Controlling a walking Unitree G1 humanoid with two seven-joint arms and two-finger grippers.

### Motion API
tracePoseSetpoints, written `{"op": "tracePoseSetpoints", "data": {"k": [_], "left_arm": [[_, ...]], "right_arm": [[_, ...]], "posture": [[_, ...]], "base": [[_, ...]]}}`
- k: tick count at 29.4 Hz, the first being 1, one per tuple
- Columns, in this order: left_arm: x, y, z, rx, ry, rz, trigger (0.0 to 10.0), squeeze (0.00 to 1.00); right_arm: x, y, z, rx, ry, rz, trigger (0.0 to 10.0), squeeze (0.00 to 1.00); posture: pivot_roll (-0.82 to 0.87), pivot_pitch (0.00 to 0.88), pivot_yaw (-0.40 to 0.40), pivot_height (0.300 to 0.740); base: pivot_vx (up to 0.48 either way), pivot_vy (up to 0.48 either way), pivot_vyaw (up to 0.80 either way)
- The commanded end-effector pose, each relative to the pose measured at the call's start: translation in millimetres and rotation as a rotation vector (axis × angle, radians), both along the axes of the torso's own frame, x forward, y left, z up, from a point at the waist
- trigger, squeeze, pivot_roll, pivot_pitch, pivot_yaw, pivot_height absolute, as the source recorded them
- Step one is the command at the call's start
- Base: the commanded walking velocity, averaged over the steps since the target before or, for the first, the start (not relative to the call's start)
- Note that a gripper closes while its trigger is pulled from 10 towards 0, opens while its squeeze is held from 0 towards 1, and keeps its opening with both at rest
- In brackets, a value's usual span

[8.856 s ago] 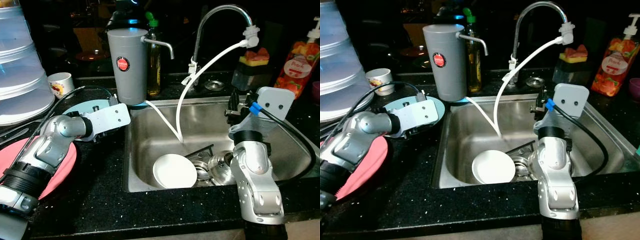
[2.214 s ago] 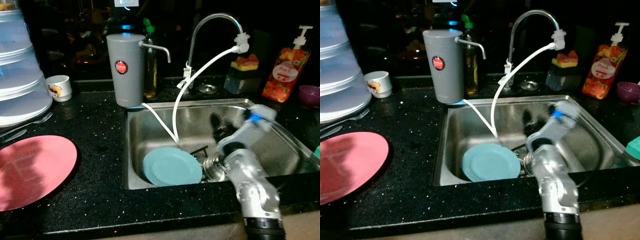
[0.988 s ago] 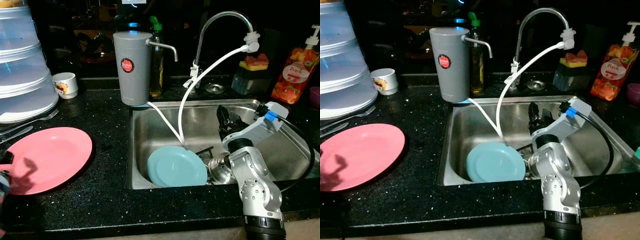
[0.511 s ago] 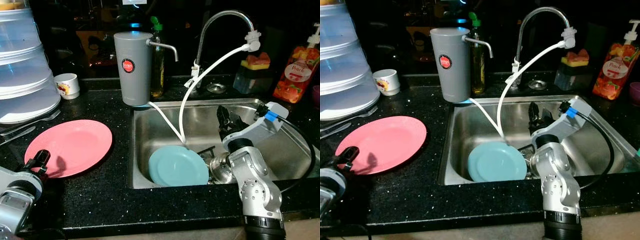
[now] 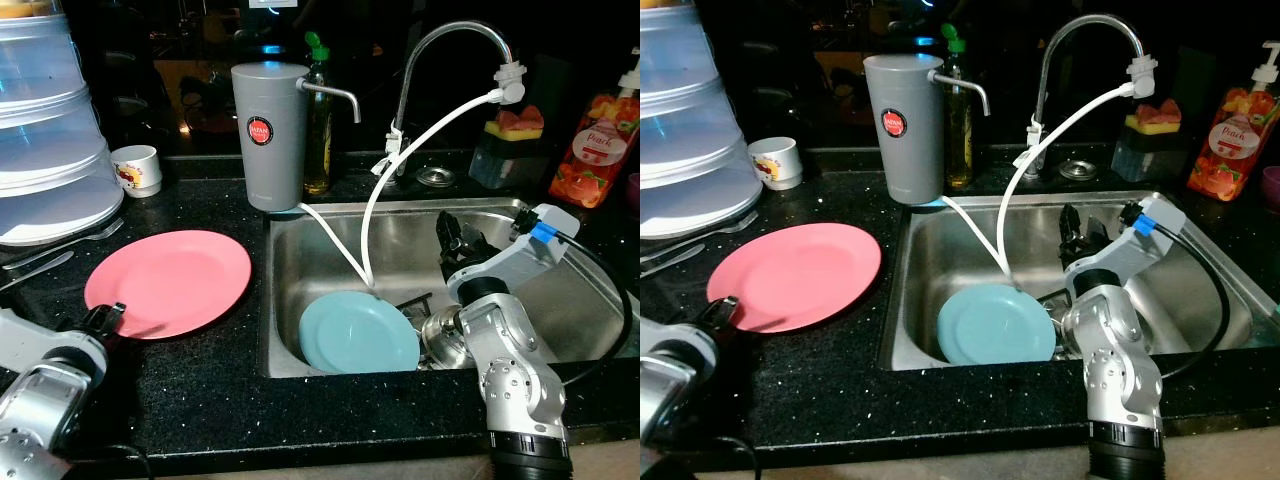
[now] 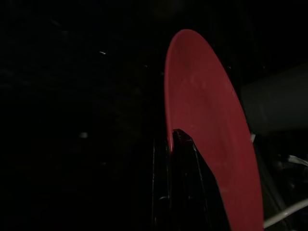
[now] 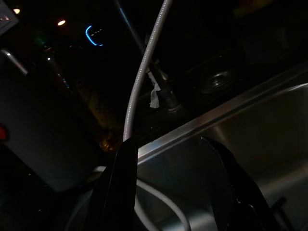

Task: Kitchen organization

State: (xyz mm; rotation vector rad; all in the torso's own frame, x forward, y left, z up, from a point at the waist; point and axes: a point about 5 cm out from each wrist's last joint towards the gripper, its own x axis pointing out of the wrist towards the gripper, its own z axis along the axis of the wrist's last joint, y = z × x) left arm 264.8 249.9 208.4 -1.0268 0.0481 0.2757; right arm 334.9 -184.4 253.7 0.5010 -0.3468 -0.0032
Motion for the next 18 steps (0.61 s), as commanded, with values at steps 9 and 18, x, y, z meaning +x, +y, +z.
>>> {"op": "tracePoseSetpoints", "data": {"k": [9,18], "left_arm": [[22.4,-56.8,39,-0.051,-0.323,-0.378,10.0,0.0],[25.0,-78.3,74,0.066,-0.585,-0.635,10.0,0.0]], "right_arm": [[-5.0,-8.5,8,-0.025,-0.028,-0.048,10.0,0.0],[-15.6,1.2,19,0.177,-0.09,0.203,10.0,0.0]], "posture": [[0.09,0.081,0.008,0.74],[0.07,0.081,0.008,0.74]], "base": [[0.0,0.0,0.0],[0.0,0.0,0.0]]}}
